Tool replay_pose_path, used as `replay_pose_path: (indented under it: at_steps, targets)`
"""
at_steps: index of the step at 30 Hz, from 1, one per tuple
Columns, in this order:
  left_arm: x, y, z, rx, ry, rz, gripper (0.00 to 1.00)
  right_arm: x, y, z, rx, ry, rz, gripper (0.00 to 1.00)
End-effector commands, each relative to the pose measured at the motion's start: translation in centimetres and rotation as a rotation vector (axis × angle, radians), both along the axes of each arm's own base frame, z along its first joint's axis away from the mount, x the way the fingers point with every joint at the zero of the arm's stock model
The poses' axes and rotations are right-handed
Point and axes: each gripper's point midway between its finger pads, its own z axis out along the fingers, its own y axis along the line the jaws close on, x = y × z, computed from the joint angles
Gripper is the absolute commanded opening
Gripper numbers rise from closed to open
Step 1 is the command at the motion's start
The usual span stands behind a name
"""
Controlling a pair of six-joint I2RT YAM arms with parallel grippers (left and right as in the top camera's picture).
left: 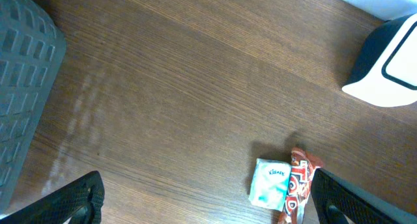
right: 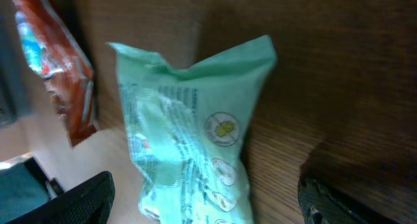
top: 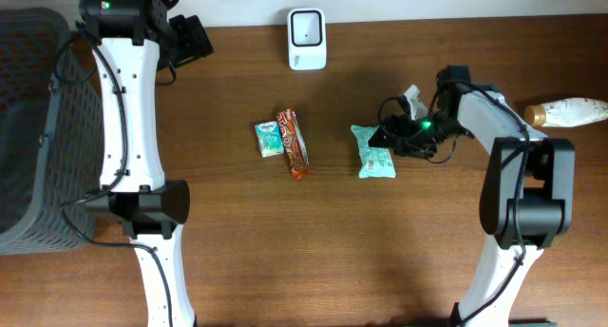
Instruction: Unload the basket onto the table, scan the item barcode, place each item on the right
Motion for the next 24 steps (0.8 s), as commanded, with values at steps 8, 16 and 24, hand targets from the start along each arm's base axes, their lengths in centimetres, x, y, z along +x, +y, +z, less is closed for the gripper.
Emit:
replay_pose_path:
  at_steps: [8, 16, 24]
  targets:
    - [-0.1, 0.2, 0.3, 0.011, -0.007, 0.004, 0.99, -1.2, 3.3, -2.4, 0.054, -0.029, 0.049, 0.67]
    - [-0.1, 0.2, 0.3, 0.011, -0.008, 0.004, 0.99, 1.3, 3.5, -1.7, 0.011, -0.038, -0.045, 0.04]
    - [-0.1, 0.2, 0.3, 0.011, -0.008, 0.004, 0.99, 4.6, -5.0, 4.5, -0.608, -0.034, -0.234, 0.04]
